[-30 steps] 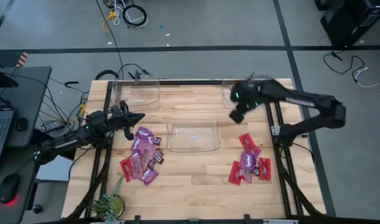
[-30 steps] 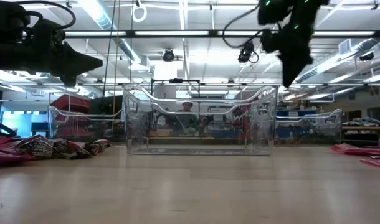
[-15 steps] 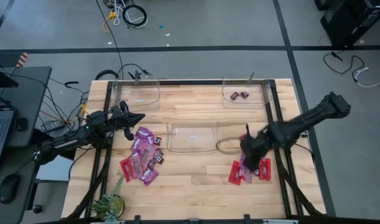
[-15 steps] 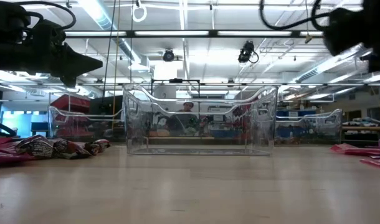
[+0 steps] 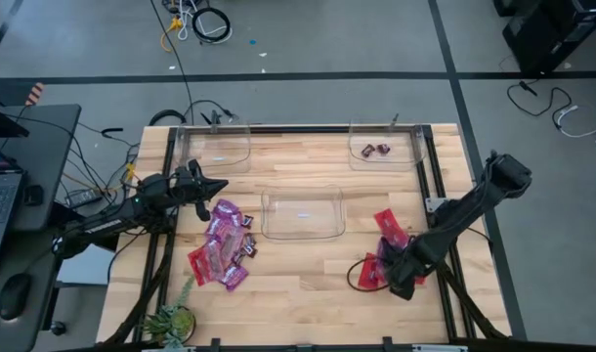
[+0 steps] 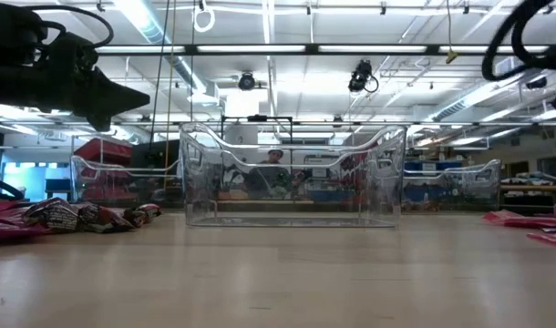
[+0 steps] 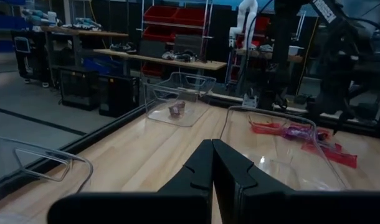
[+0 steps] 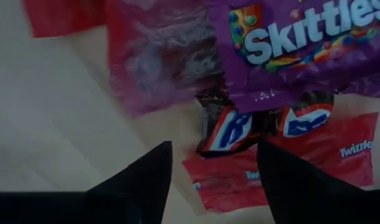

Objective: Sort candy
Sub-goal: Put the brown chocolate bar into the top right transparent bin

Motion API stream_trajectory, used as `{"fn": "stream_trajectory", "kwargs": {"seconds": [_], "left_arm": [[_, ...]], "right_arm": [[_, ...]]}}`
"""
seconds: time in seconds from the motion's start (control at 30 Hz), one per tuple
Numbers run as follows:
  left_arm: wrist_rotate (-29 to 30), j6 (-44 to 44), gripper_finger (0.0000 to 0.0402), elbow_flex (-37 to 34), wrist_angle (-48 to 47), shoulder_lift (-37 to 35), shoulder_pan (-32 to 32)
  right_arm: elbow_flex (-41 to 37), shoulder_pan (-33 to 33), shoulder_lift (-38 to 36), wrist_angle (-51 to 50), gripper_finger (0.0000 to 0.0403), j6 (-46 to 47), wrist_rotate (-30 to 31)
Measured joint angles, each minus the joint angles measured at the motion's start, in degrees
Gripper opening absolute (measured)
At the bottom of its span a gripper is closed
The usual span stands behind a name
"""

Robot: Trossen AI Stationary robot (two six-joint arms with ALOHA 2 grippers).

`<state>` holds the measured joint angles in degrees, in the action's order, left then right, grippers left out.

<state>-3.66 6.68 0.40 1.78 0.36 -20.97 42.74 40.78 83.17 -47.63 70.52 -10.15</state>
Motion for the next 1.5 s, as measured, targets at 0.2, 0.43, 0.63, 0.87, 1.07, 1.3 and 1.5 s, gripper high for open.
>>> {"fn": "stream_trajectory", "kwargs": {"seconds": [0.2,0.43,0.63,0.87,1.07,1.3,1.5], "left_arm": [[0.0,0.0,0.0010,0.0,-0.3,0.0,0.0],[0.0,0.0,0.0010,0.0,-0.5,0.0,0.0],[0.0,0.0,0.0010,0.0,-0.5,0.0,0.0],[0.5,0.0,0.0010,0.0,-0.5,0.0,0.0],[0.8,0.0,0.0010,0.0,-0.5,0.0,0.0],[0.8,-0.2,0.0010,0.0,-0.5,0.0,0.0],[0.8,-0.3,0.0010,0.0,-0.5,0.0,0.0]], "right_arm": [[0.0,0.1,2.1,3.7,0.0157,-1.6,0.7],[0.0,0.0,2.1,4.3,0.0091,-2.0,3.1],[0.2,-0.3,1.6,4.8,0.0049,-4.1,2.4],[6.9,-3.3,-3.0,1.5,0.0004,-11.2,0.5],[16.5,-14.1,-6.9,-10.1,0.0004,-19.5,14.9],[22.0,-40.7,-7.1,-14.5,0.0010,-34.6,31.5],[21.9,-64.7,-5.5,-9.6,0.0010,-46.5,29.7]]}}
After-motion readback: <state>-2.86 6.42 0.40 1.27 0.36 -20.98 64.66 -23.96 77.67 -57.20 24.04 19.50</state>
